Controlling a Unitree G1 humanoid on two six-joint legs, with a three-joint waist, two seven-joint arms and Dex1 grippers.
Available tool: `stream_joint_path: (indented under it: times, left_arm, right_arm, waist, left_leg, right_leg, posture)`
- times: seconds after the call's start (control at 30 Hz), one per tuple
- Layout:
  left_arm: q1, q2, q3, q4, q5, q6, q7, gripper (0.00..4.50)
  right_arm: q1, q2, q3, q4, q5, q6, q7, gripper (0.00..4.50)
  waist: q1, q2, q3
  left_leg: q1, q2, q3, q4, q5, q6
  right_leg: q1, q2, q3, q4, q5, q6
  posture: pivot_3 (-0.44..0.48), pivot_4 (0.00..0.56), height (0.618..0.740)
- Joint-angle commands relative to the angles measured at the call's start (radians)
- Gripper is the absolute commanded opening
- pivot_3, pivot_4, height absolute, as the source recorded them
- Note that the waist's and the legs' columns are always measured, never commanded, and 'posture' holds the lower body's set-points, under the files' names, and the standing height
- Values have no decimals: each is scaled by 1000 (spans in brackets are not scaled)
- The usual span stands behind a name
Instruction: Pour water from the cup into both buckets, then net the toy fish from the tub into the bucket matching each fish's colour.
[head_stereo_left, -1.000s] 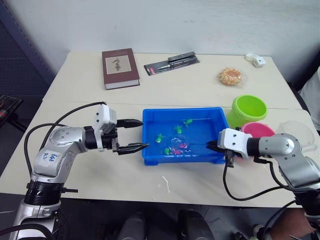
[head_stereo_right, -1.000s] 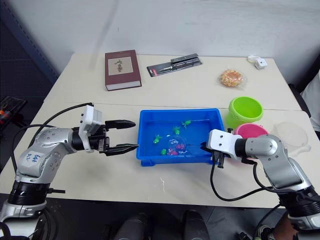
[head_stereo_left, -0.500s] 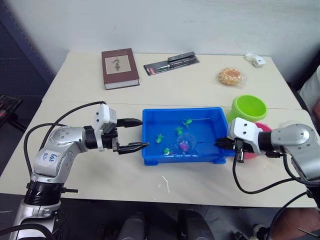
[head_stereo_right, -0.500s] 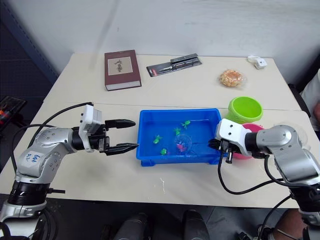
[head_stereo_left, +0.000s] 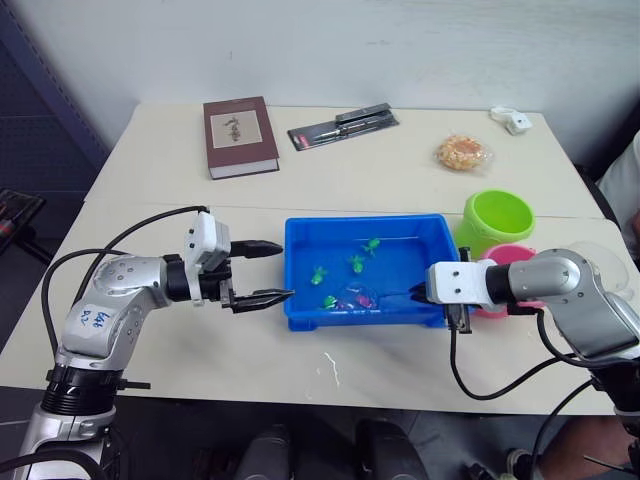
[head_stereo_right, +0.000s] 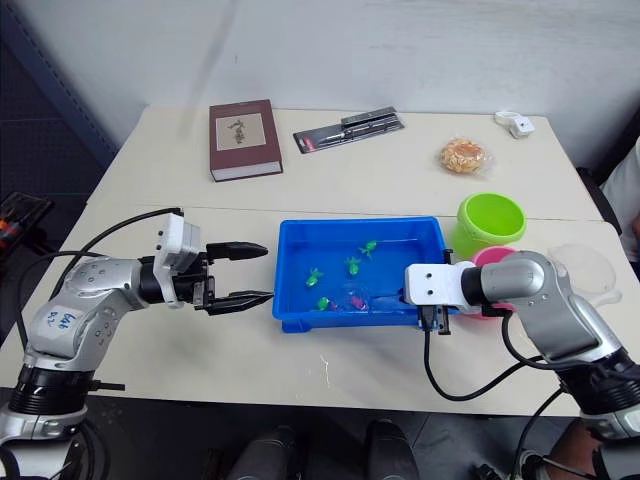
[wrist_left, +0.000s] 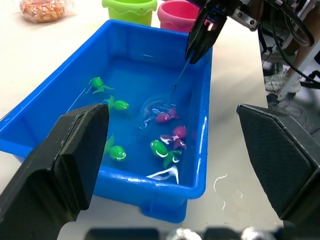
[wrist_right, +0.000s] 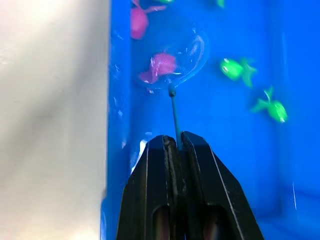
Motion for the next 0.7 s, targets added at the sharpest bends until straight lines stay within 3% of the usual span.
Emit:
stream_joint_path:
  times: [0.03,0.3,0.7]
  left_arm:
    - [3,32,26,11,3,-30,-34,4388]
    - [11,86,48,45,8,-46,-74,4388]
    - [20,82,48,29,9,-45,-59,4388]
  right_arm:
    - [-43,15,13,-30,-8,20,27,0]
    - [-89,35,-8,-47,74,201,86,0]
    - [-130,39,-57,-31,168,366,81,0]
  waist:
    - [0,0,0]
    - [0,0,0]
    - [0,0,0]
  left_leg:
    - [0,0,0,0,0,0]
    - [0,0,0,0,0,0]
    - [-1,0,-1,0,0,0]
  right_leg:
    - [0,0,0,0,0,0]
    - [0,0,0,0,0,0]
    - [0,-1,0,0,0,0]
  posture:
    - [0,150,738]
    - [0,150,738]
    - [0,150,738]
